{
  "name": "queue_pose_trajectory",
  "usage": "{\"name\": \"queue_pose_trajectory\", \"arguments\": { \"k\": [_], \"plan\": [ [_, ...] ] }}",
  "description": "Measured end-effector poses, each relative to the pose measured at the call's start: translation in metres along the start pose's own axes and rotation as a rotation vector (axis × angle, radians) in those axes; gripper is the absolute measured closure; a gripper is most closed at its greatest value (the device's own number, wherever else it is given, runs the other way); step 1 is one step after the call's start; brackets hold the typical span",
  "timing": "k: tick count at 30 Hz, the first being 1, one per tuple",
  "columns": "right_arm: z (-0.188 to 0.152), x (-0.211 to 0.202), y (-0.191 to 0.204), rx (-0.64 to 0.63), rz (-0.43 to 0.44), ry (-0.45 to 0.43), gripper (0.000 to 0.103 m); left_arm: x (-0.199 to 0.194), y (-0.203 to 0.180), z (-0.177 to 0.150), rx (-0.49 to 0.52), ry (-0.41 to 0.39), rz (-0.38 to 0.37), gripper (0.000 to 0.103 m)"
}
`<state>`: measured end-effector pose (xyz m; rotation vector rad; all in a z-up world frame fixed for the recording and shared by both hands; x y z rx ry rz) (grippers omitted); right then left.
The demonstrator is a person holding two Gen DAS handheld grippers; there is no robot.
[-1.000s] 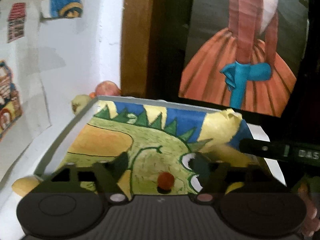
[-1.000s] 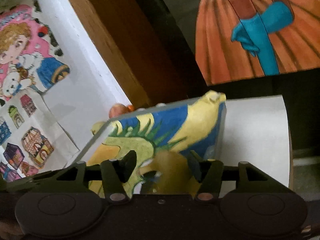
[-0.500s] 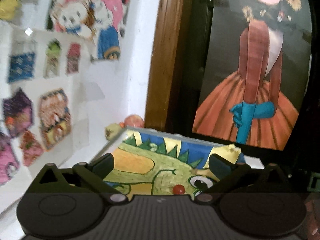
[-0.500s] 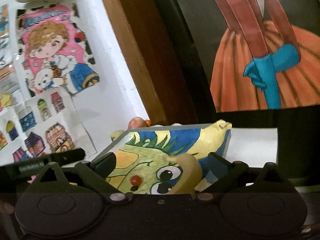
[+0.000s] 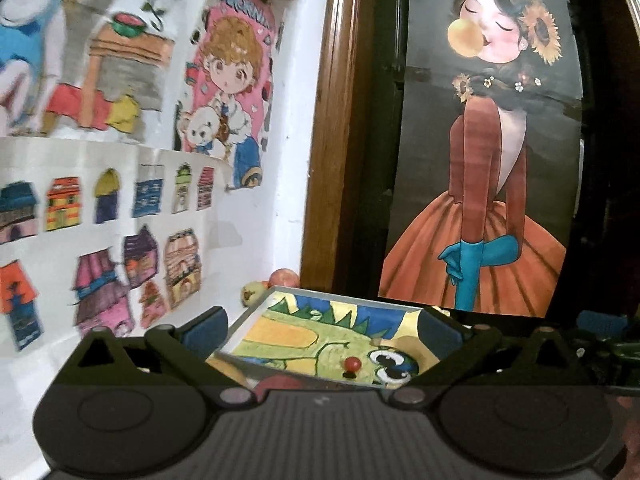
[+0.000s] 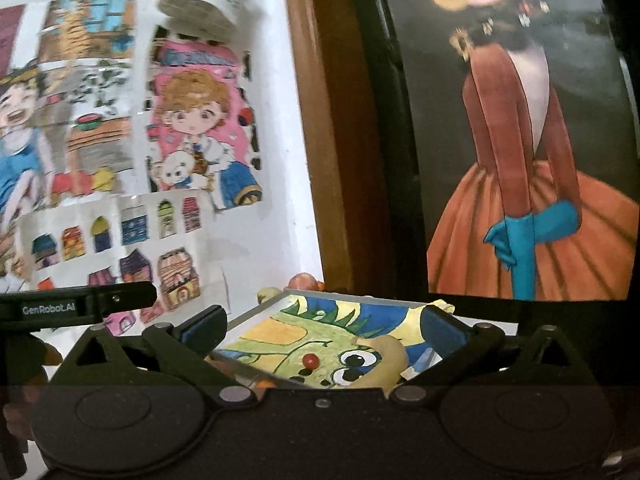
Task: Organize fruits
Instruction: 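Withdraw both open tools back from the tray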
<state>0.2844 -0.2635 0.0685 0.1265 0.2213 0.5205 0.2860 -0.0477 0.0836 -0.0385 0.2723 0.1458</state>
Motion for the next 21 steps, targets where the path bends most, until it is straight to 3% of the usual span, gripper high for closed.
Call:
{"name": "queue_pose_trajectory", "arguments": {
  "k": [9,21],
  "plan": [
    [-0.018,-0.045,0.05,-0.124,-0.028,0.012,0.001,-0.045,0.017,-0.027,0.034,0.032,0.011,0.0],
    [-0.069,-0.073,0.083,-0.089,-0.03,0.131,0.001,-0.077,0.047,-0.069,0.083,0.096,0.014,0.0]
  ]
}}
Point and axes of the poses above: each gripper's, at about its wrist camera, not at the fingertips, and x roughly the way its jaws point, y to its left, z to its top, the point moved 8 cm from there along x, roughly the way its jaws point, and after that the axes turned 12 degrees about z, right-handed, at the moved point
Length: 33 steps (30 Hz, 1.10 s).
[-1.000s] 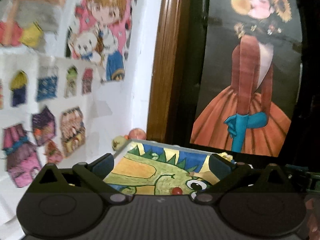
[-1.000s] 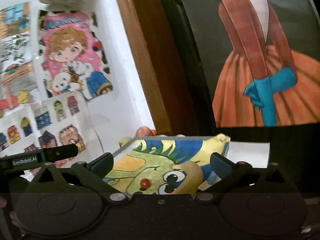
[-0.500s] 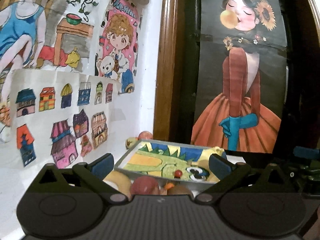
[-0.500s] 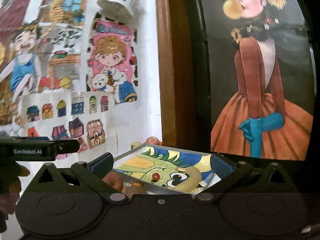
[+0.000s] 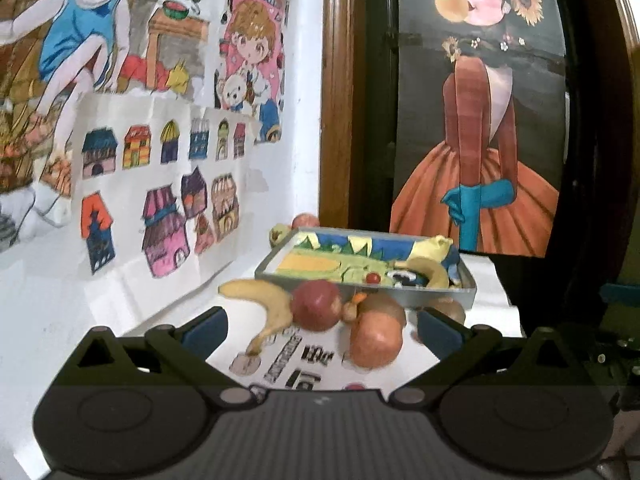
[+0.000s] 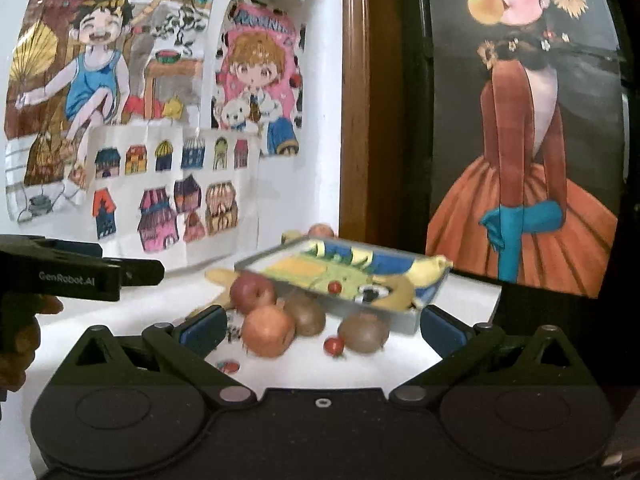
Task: Organize fruits
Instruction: 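Withdraw both open tools back from the tray, then move the left tool toward a red apple while the right tool approaches another cherry tomato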
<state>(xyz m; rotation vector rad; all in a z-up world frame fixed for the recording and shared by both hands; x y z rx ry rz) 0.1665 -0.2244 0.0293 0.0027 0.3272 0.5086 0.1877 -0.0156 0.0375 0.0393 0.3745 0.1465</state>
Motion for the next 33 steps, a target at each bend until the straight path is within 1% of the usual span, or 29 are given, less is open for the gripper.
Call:
{"name": "queue_pose_trajectory", "arguments": {
  "k": [7,13,19,27,33],
  "plan": [
    [-0.024,0.012,0.003,0.033,-0.003,0.077,0.001,0.008,0.007,-0.027,0.015,0.068,0.015,0.0],
    [-0.037,0.028,0.0,0.04,-0.006,0.133,0.001,0.015,0.01,-0.035,0.006,0.1,0.021,0.0],
    [-0.042,0.038,-0.004,0.048,0.001,0.154,0.001,0.017,0.01,-0.034,0.014,0.082,0.03,0.0],
    [-0.045,0.05,-0.011,0.056,0.008,0.174,0.001,0.027,0.007,-0.035,0.002,0.105,0.014,0.0],
    [-0.046,0.056,-0.017,0.067,0.007,0.176,0.001,0.034,0.003,-0.035,0.016,0.117,0.009,0.0]
  ]
}}
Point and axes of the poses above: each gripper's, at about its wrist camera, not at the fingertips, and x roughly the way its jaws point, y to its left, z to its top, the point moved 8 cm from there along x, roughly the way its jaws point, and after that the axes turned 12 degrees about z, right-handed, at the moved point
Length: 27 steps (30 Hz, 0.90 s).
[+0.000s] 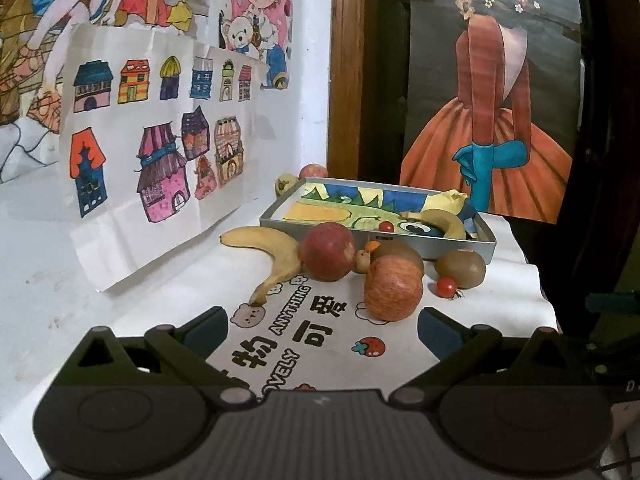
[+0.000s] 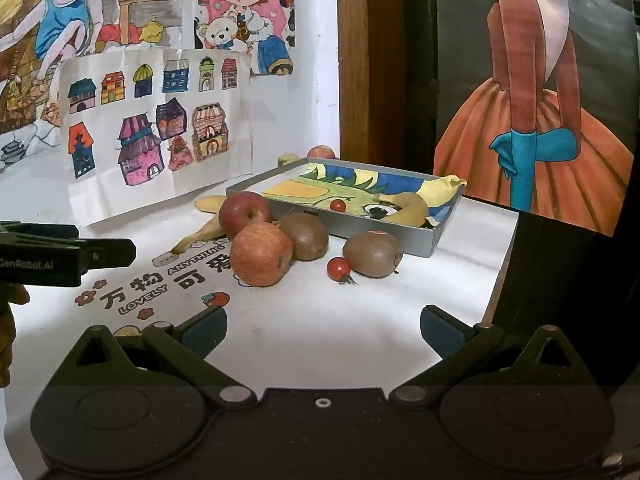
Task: Organize fruits
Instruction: 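Move the left tool toward a red apple while the right tool approaches another cherry tomato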
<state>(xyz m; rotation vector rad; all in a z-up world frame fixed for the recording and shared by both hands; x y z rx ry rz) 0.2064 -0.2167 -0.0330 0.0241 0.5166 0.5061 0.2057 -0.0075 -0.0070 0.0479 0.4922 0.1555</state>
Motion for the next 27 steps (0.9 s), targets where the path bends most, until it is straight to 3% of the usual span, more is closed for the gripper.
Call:
{"name": "queue_pose_trajectory", "arguments": {
  "k": [27],
  "plan": [
    [0.0,0.028,-0.031,0.051,-0.017,0.027,0.001,0.038,-0.017,0.002,0.019,0.068,-0.031,0.0]
  ]
}}
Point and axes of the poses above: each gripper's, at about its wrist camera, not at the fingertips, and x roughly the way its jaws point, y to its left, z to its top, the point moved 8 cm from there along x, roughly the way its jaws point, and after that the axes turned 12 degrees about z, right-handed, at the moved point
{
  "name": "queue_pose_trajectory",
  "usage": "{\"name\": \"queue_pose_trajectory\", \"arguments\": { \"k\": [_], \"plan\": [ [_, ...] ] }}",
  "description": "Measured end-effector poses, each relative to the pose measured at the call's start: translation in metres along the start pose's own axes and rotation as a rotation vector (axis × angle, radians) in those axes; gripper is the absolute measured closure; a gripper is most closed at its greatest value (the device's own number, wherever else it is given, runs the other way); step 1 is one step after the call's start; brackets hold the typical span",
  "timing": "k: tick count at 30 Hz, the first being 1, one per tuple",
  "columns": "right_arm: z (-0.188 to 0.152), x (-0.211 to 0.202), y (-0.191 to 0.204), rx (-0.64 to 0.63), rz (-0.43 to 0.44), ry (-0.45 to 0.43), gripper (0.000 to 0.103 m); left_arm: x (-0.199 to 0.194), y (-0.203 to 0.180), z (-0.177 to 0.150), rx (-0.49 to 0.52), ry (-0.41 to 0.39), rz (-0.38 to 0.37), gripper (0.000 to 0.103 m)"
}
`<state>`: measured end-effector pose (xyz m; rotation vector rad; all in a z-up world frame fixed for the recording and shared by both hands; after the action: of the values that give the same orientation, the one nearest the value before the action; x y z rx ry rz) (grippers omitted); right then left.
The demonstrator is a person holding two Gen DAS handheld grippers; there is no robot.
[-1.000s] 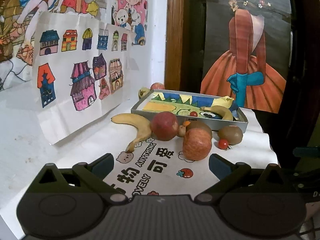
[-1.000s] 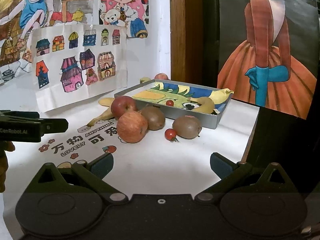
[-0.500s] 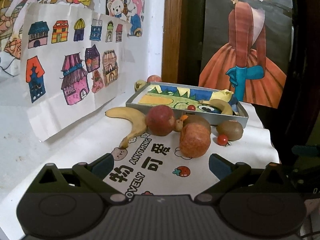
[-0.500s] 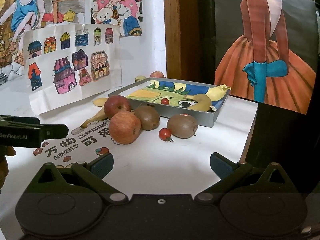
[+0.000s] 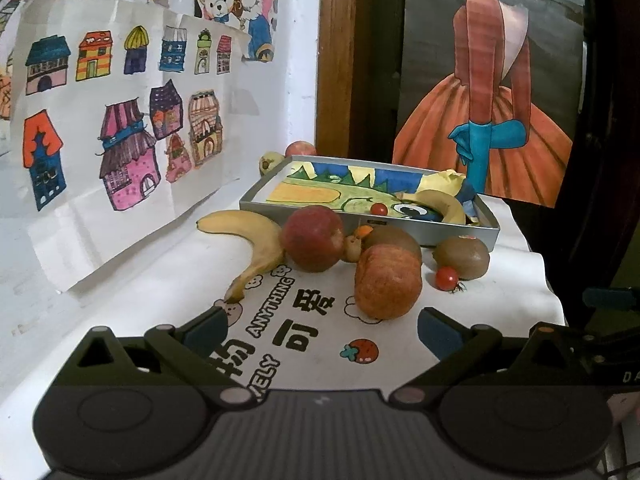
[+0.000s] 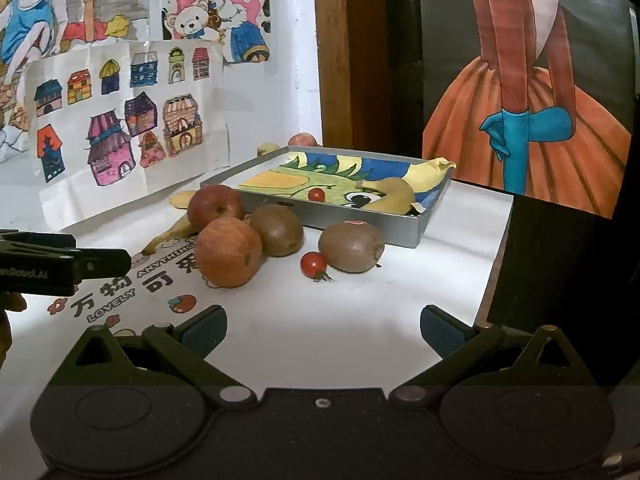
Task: Organize fruits
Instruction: 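Move the left tool toward a red apple while the right tool approaches another cherry tomato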
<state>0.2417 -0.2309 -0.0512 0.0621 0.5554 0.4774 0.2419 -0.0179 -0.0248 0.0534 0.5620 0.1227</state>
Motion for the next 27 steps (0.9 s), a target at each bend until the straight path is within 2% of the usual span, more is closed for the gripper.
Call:
{"name": "queue_pose_trajectory", "arguments": {
  "k": [10,15,19,24,27],
  "plan": [
    [0.006,0.014,-0.014,0.001,-0.014,-0.003,0.001,0.017,-0.006,0.005,-0.003,0.003,-0.016,0.0],
    [0.018,0.017,-0.022,-0.032,-0.001,-0.071,0.001,0.025,-0.013,0.012,0.021,-0.014,-0.032,0.0],
    [0.023,0.034,-0.024,-0.077,0.035,-0.033,0.001,0.036,-0.021,0.016,0.042,-0.029,-0.064,0.0],
    [0.019,0.061,-0.025,-0.075,0.124,0.039,0.001,0.059,-0.031,0.017,0.039,0.013,-0.091,0.0],
    [0.015,0.074,-0.023,-0.085,0.151,0.077,0.005,0.07,-0.04,0.017,0.066,0.025,-0.096,0.0]
  ]
}}
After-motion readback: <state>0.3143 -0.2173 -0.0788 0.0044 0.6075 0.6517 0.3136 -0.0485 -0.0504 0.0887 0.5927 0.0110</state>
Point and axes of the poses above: each gripper's, at about its wrist camera, not at the fingertips, and x roughly the way its jaws point, y to its left, z to its top, the point moved 8 cm from there along x, roughly the way its jaws point, and after that the axes turned 12 degrees about z, right-handed, at the moved point
